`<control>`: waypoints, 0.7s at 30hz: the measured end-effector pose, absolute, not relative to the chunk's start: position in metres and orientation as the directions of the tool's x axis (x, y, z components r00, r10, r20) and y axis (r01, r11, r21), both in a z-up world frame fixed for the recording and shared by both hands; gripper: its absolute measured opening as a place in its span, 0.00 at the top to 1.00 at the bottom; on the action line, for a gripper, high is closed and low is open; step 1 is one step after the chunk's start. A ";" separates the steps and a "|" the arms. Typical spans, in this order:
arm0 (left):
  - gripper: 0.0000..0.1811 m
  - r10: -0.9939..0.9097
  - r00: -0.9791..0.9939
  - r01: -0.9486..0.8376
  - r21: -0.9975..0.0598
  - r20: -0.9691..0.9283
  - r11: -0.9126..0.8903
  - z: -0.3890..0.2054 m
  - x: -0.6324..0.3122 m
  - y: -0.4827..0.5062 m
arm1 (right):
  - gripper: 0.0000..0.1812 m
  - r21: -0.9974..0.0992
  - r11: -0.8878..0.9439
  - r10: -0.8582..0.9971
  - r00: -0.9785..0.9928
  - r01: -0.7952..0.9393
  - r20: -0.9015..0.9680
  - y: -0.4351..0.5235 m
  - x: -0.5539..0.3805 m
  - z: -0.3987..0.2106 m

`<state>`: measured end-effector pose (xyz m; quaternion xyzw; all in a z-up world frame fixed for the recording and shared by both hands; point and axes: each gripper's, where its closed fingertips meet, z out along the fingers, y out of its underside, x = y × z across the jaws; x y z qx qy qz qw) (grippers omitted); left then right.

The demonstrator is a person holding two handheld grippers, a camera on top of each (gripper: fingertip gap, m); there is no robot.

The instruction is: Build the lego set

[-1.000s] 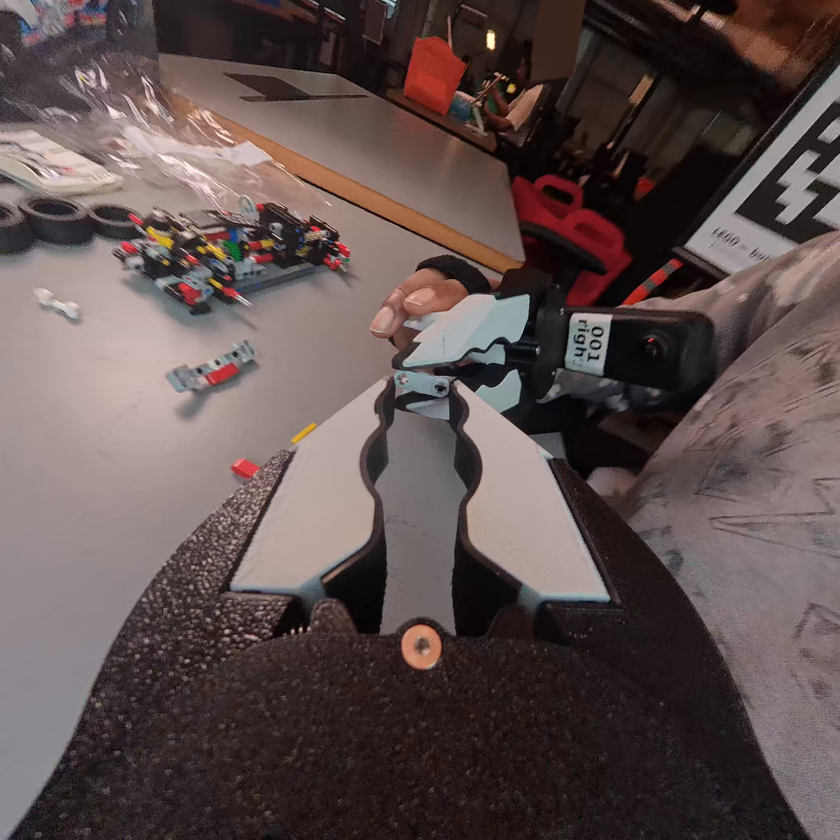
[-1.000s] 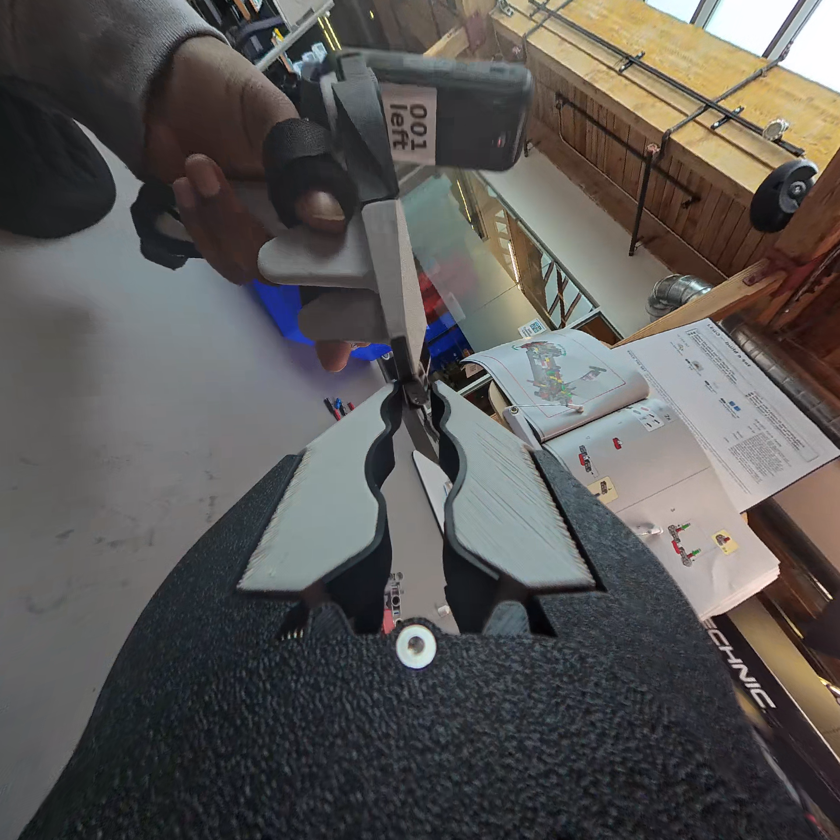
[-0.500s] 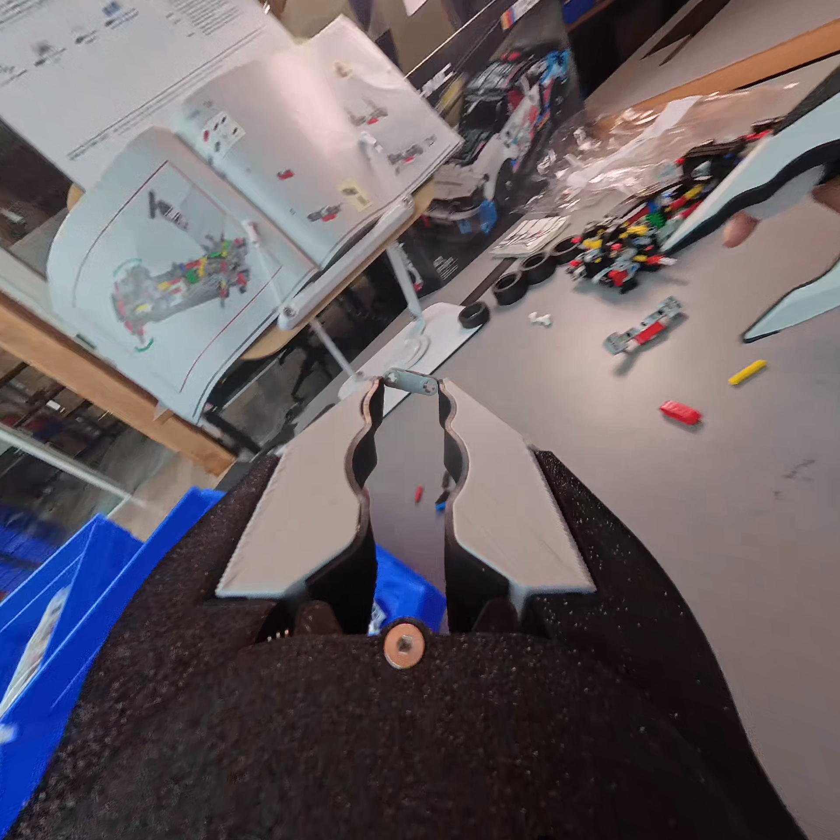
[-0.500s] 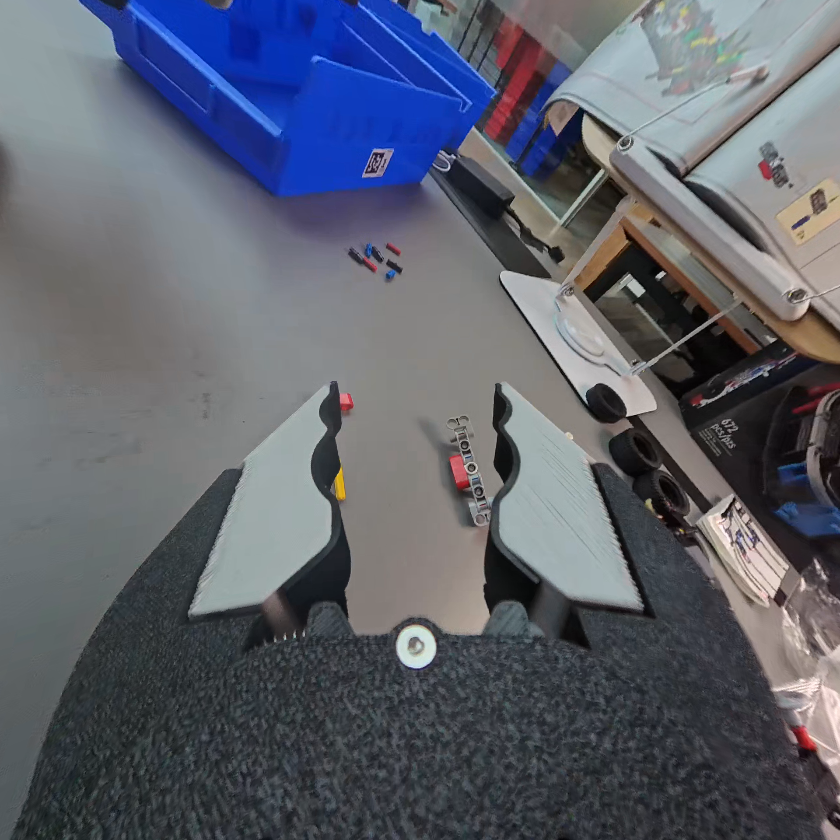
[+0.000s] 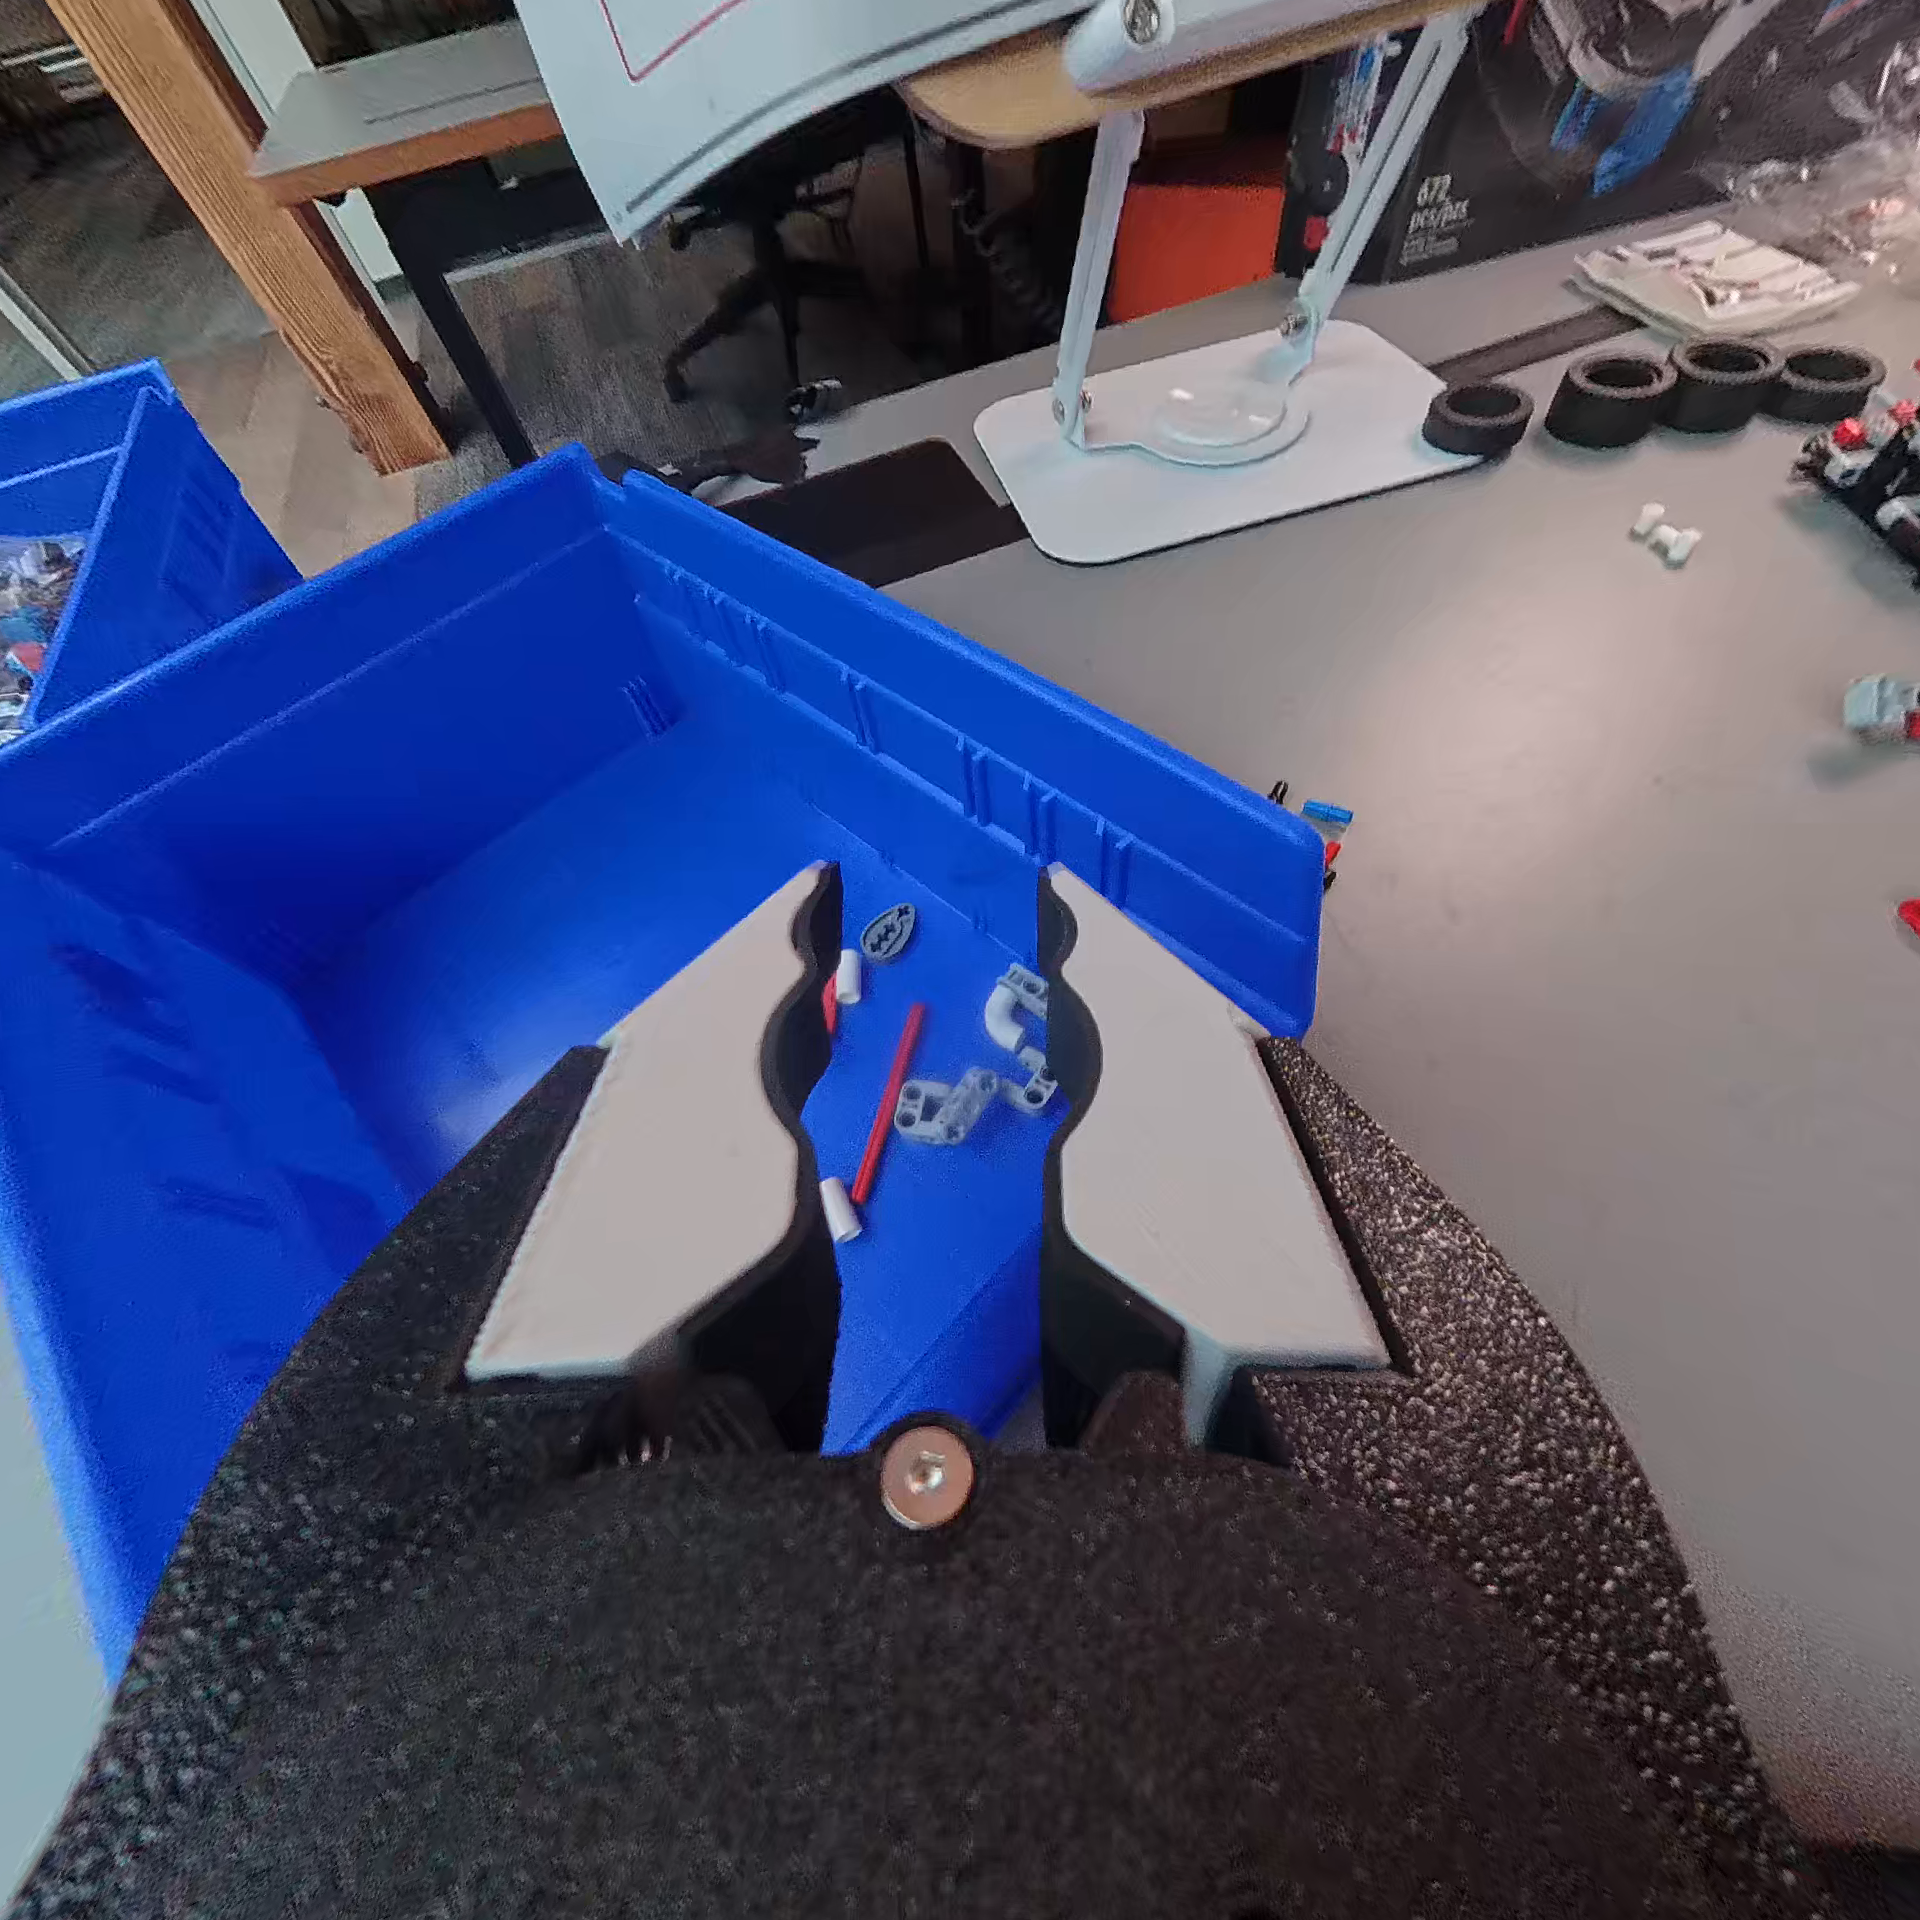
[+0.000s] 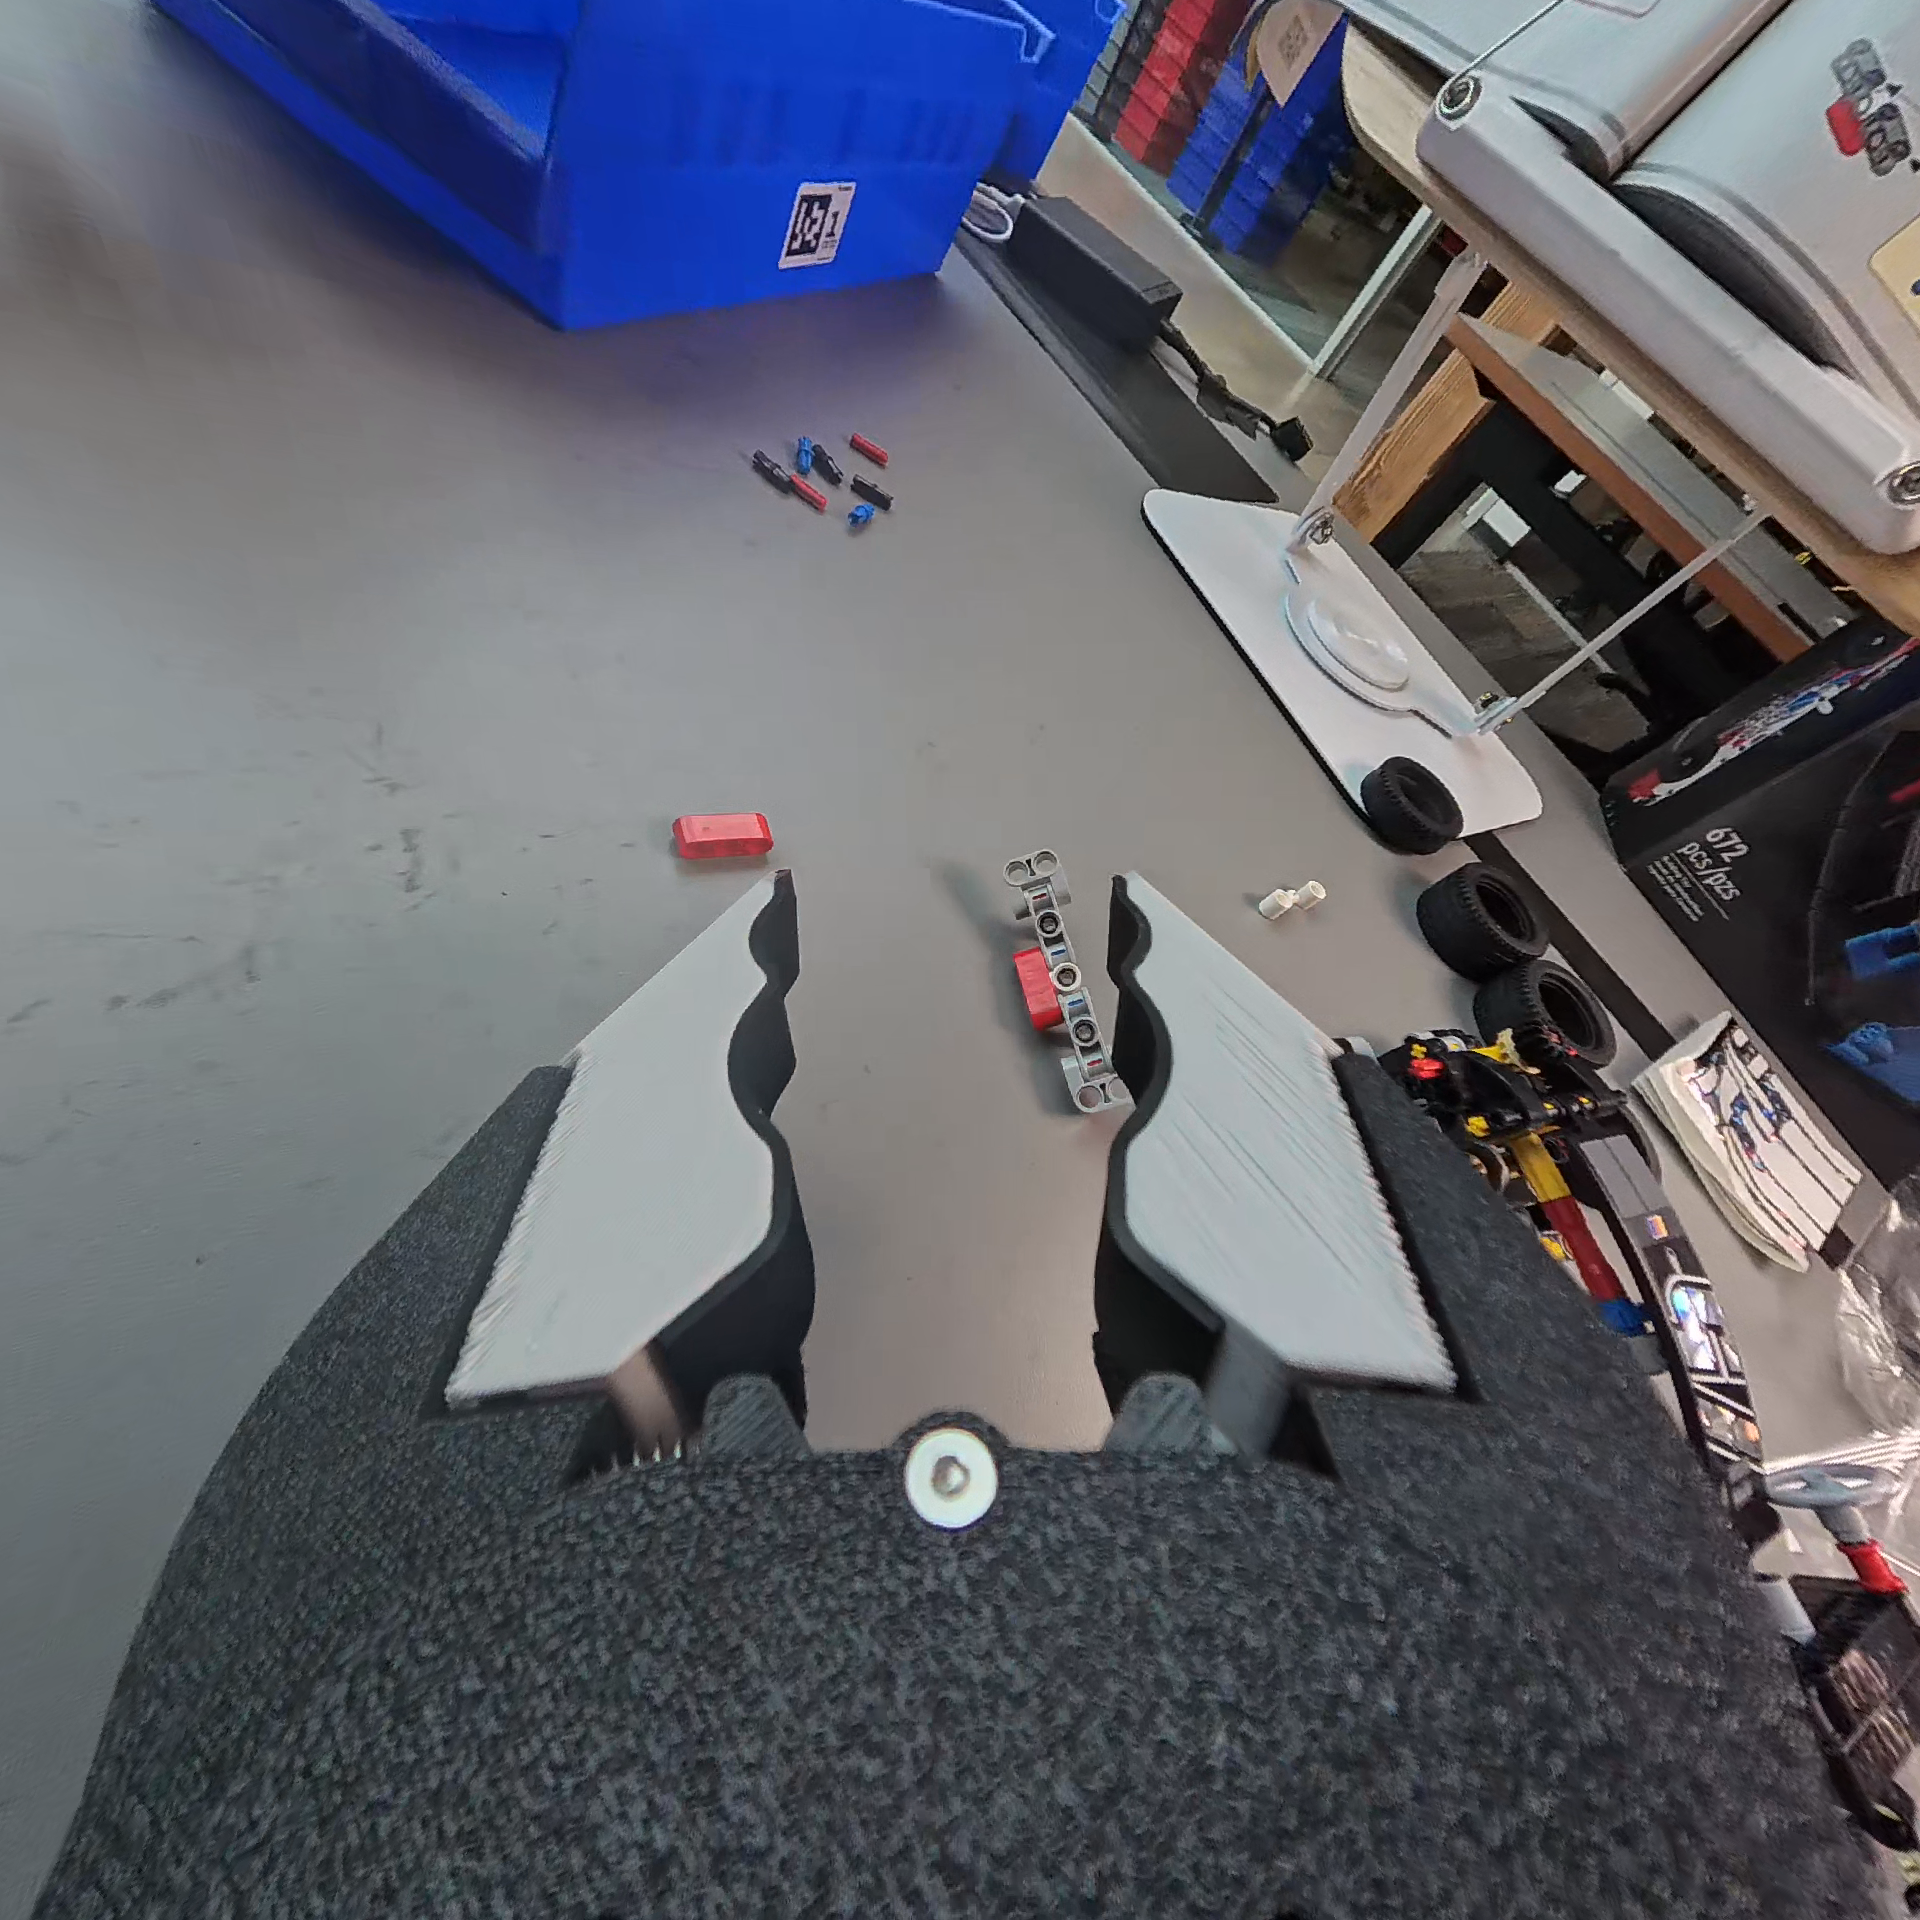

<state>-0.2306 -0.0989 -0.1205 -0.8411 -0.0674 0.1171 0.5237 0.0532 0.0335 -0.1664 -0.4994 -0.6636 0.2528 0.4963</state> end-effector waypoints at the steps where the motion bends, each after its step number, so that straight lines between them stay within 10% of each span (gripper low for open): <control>1: 0.77 0.210 0.967 -0.021 -0.873 -0.141 -0.488 -0.123 -0.230 -0.105 | 0.68 -0.837 0.362 0.918 -0.004 0.410 0.396 0.034 0.053 -0.166; 8: 0.68 -0.134 0.985 -0.174 -0.619 -0.111 -0.766 -0.175 -0.192 -0.136 | 0.70 -0.851 0.342 0.929 -0.007 0.399 0.370 0.036 0.054 -0.164; 11: 0.80 -0.158 0.976 -0.212 -0.507 -0.148 -0.836 -0.199 -0.199 -0.139 | 0.72 -0.834 0.371 0.916 -0.014 0.409 0.401 0.036 0.055 -0.167; 21: 0.87 0.009 0.985 -0.078 -0.489 -0.173 -0.869 -0.200 -0.188 -0.097 | 0.76 -0.830 0.386 0.909 -0.012 0.403 0.416 0.036 0.055 -0.167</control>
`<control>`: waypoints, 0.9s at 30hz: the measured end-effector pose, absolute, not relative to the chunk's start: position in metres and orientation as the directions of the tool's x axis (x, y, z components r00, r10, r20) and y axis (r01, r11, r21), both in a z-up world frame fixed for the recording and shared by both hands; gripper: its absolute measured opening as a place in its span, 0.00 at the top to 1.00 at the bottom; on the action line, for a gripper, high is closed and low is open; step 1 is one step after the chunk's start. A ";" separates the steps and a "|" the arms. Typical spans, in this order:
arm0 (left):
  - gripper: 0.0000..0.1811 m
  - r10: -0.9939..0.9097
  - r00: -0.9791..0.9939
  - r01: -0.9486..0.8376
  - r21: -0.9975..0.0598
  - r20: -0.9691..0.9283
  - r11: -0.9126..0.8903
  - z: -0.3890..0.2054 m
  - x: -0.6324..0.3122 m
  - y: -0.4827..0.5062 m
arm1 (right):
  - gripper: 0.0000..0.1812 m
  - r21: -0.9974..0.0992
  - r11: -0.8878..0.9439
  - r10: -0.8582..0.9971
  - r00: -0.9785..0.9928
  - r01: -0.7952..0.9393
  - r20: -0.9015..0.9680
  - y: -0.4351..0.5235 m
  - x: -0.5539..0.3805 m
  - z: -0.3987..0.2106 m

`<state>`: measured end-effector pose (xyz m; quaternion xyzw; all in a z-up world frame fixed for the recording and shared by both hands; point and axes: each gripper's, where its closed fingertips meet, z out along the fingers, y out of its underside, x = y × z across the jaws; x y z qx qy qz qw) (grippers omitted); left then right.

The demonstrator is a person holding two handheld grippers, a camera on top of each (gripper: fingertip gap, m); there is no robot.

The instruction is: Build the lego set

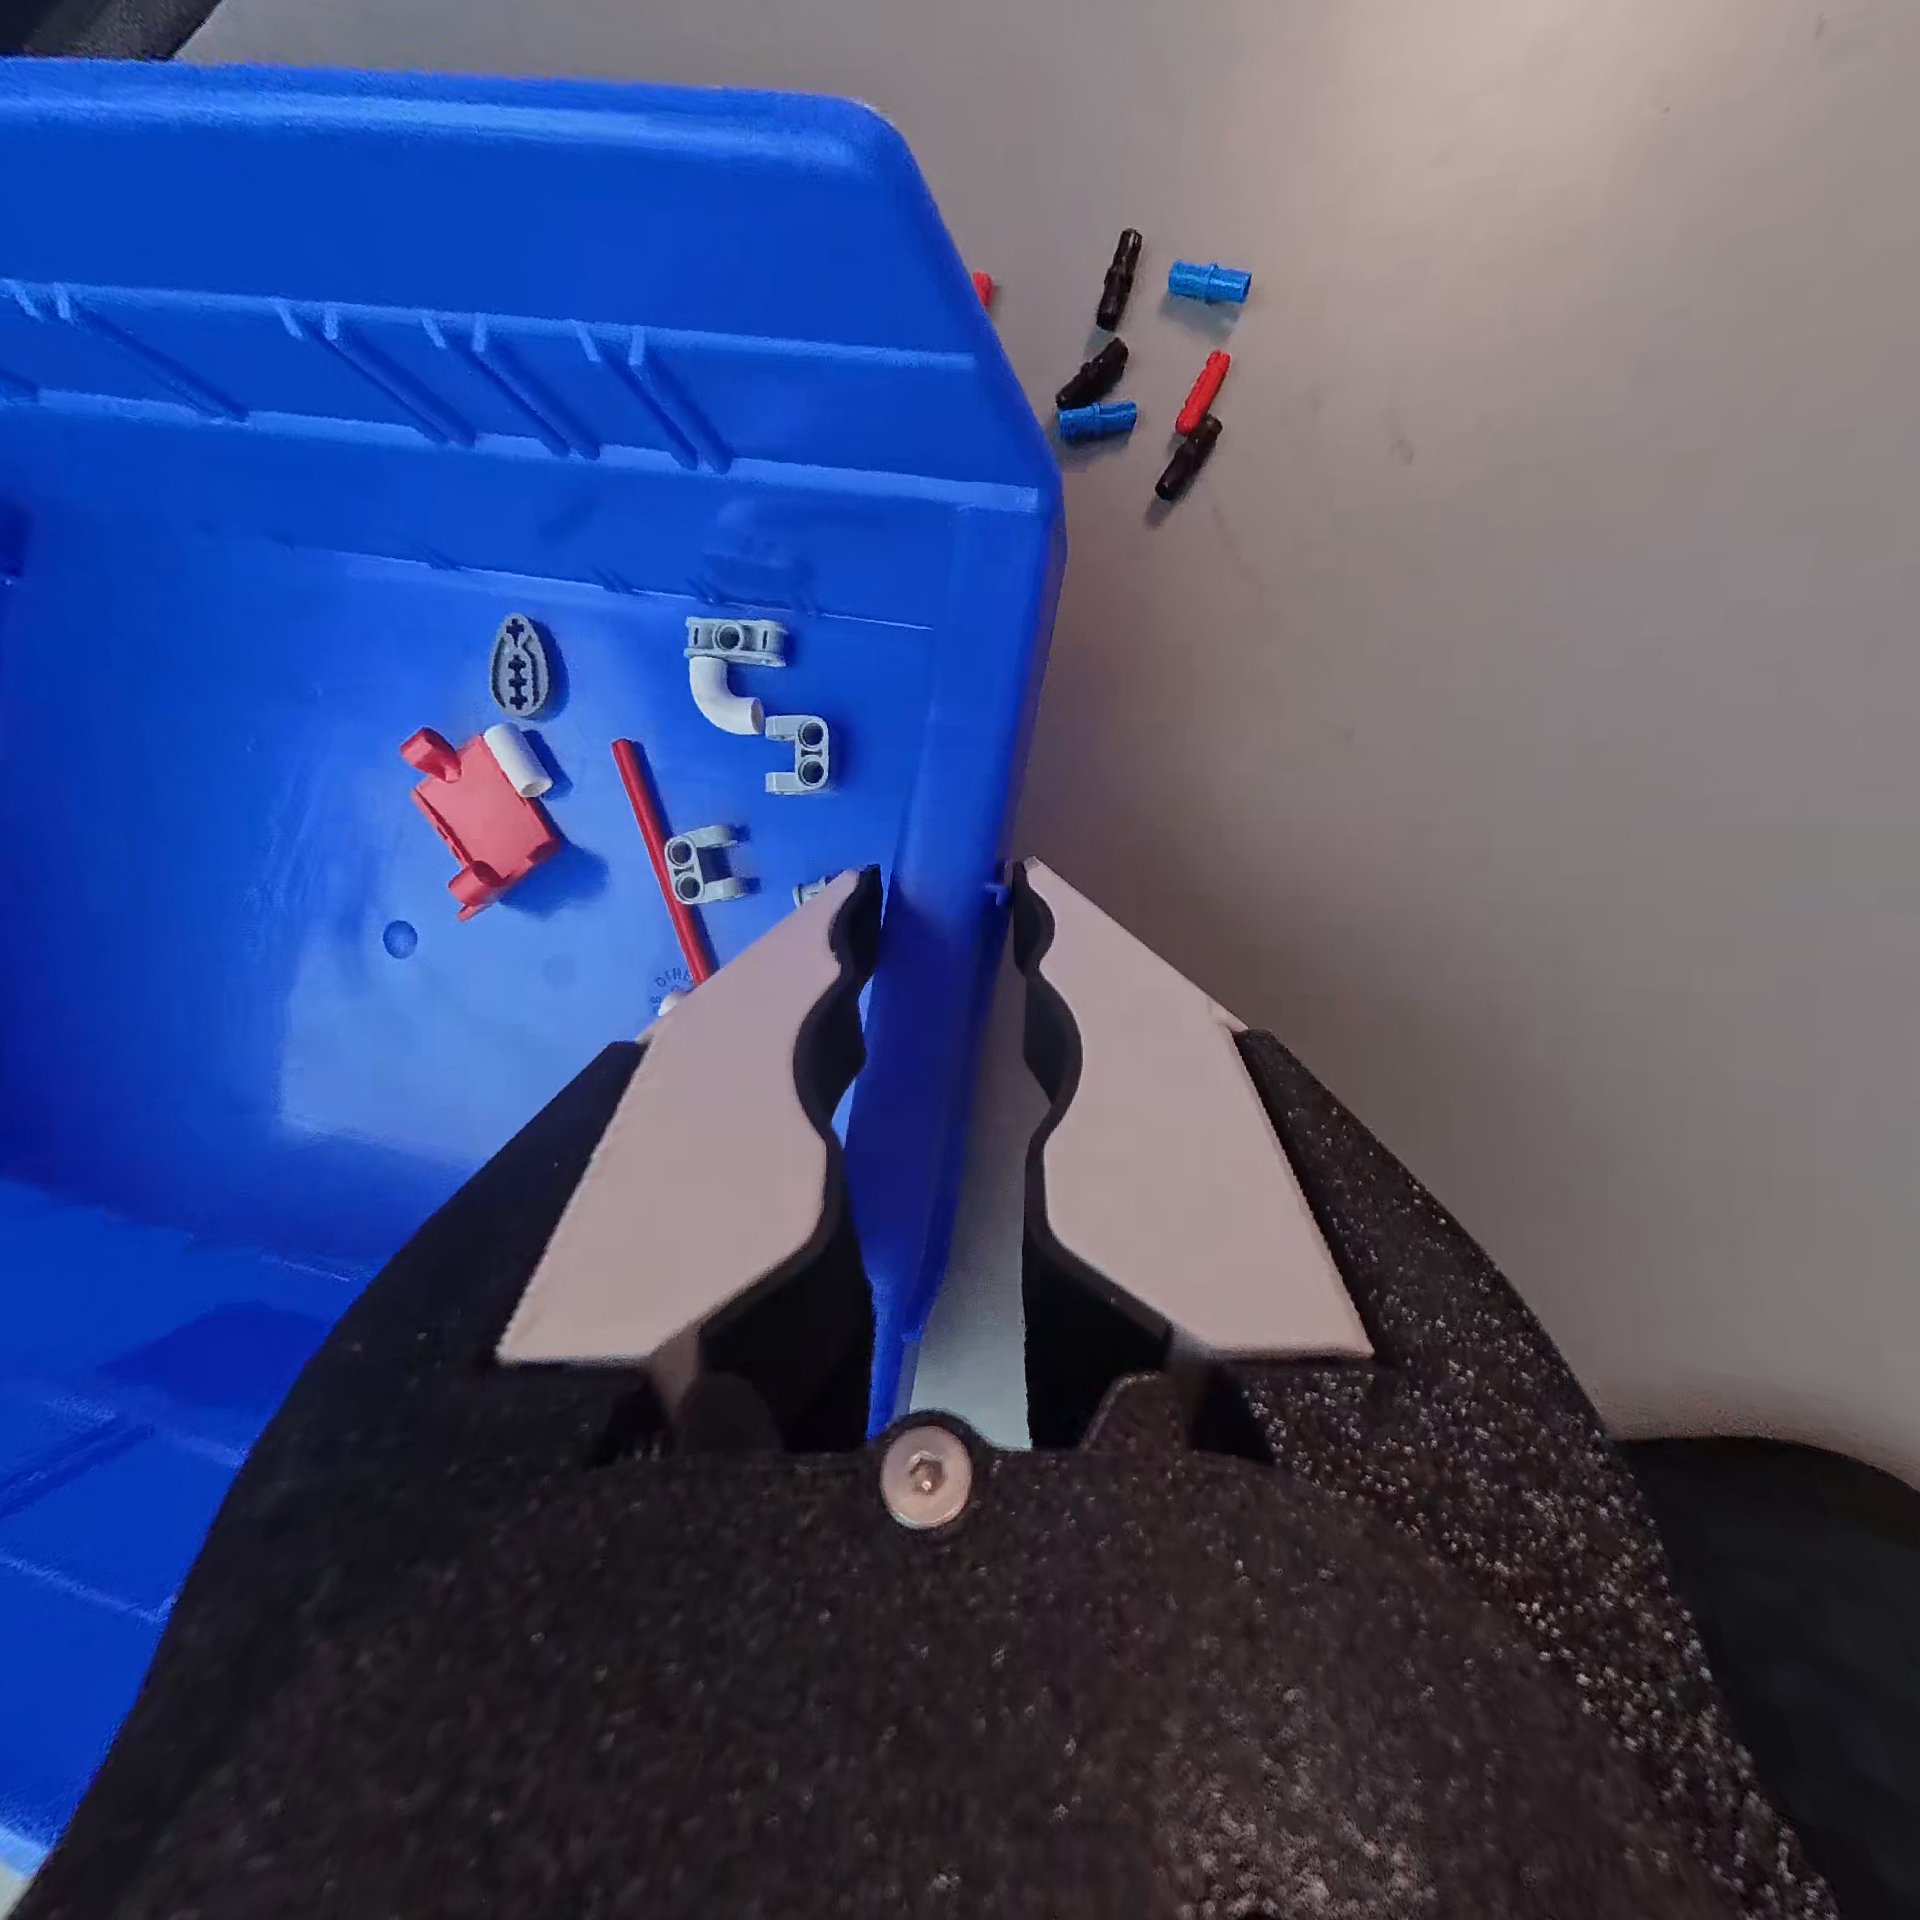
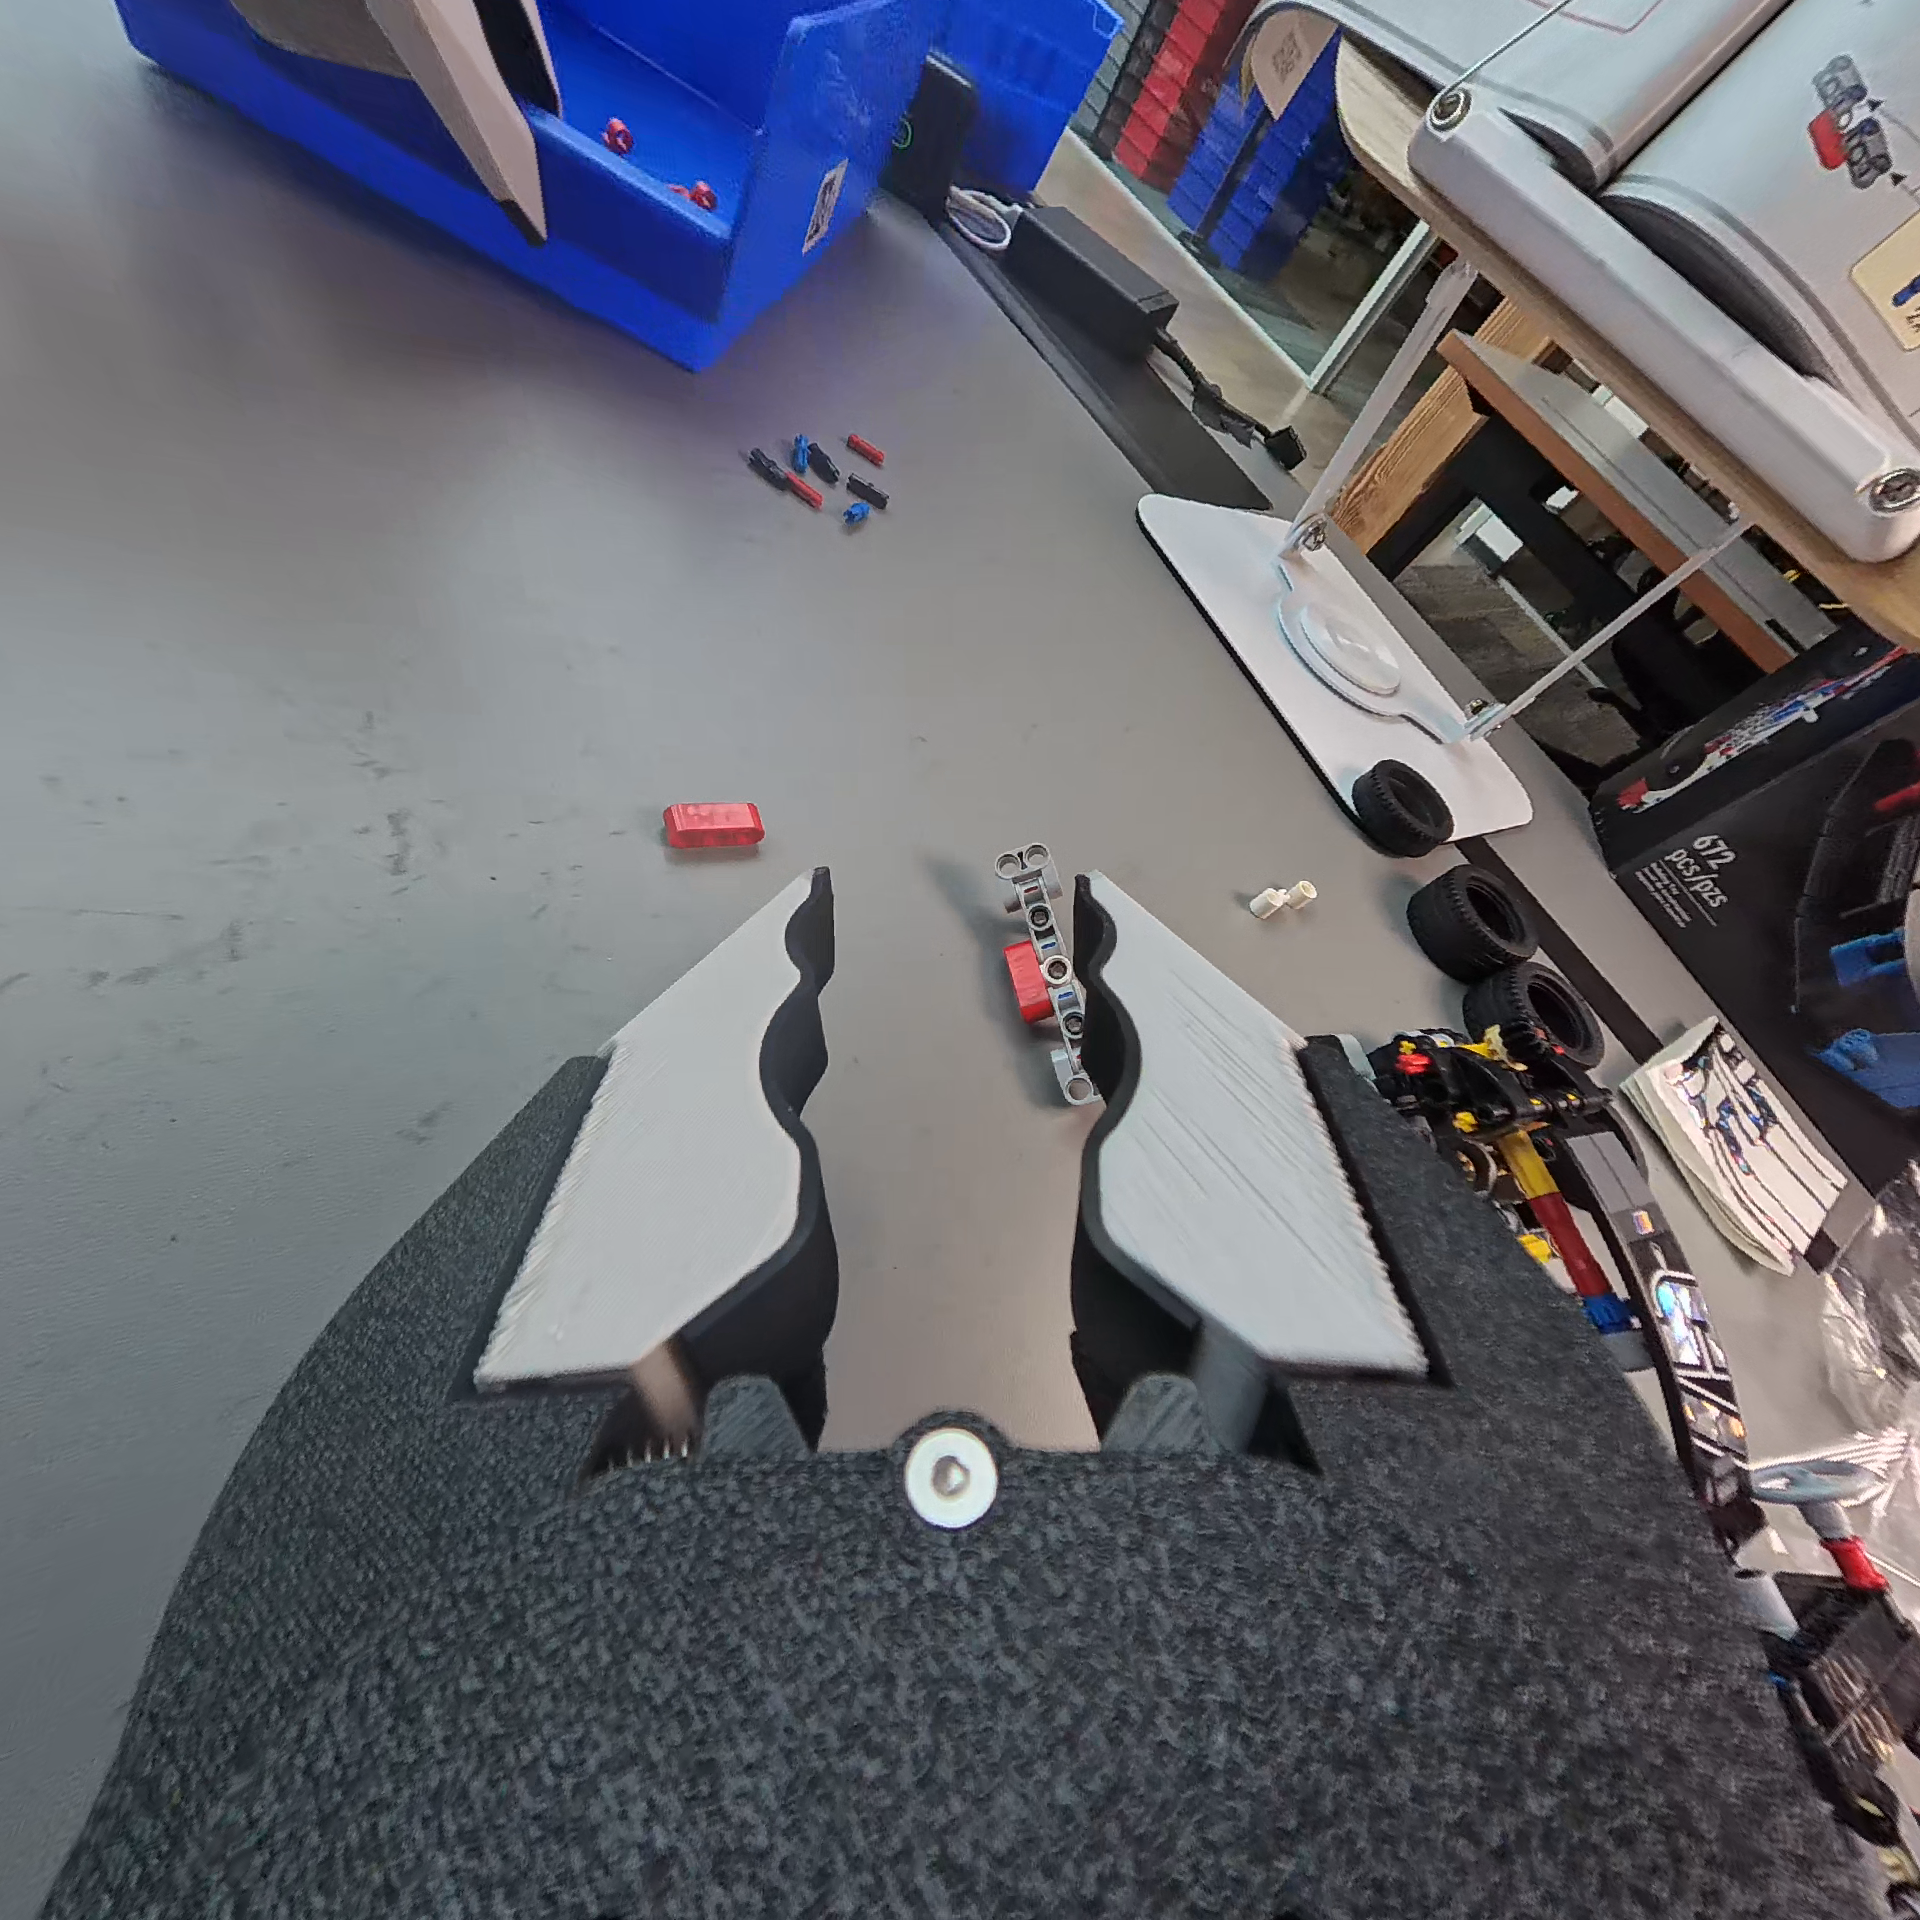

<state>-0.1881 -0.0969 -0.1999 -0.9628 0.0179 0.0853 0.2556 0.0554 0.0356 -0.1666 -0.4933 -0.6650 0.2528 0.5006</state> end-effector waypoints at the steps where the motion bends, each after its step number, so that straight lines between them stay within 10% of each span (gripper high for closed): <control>1: 0.87 0.019 0.984 -0.072 -0.497 -0.176 -0.865 -0.200 -0.190 -0.095 | 0.76 -0.828 0.387 0.908 -0.012 0.404 0.419 0.036 0.055 -0.167; 7: 0.82 -0.022 0.942 -0.202 -0.511 -0.335 -0.836 -0.191 -0.202 -0.093 | 0.79 -0.833 0.370 0.913 0.004 0.412 0.407 0.041 0.058 -0.166; 11: 0.73 -0.157 0.906 -0.410 -0.721 -0.394 -0.558 -0.131 -0.144 -0.073 | 0.81 -0.861 0.319 0.930 0.044 0.397 0.365 0.050 0.061 -0.160; 17: 0.70 -0.280 0.960 0.038 -0.998 0.023 0.050 -0.038 -0.060 -0.058 | 0.83 -0.869 0.260 0.947 0.066 0.422 0.315 0.061 0.064 -0.167; 22: 1.00 -0.183 0.948 0.261 -0.965 0.261 -0.024 -0.061 -0.069 -0.027 | 0.84 -0.823 0.308 0.923 0.059 0.477 0.380 0.065 0.065 -0.178; 27: 1.00 -0.251 0.944 0.199 -0.976 0.215 -0.090 -0.090 -0.050 -0.021 | 1.00 -0.781 0.346 0.892 0.075 0.521 0.446 0.076 0.070 -0.185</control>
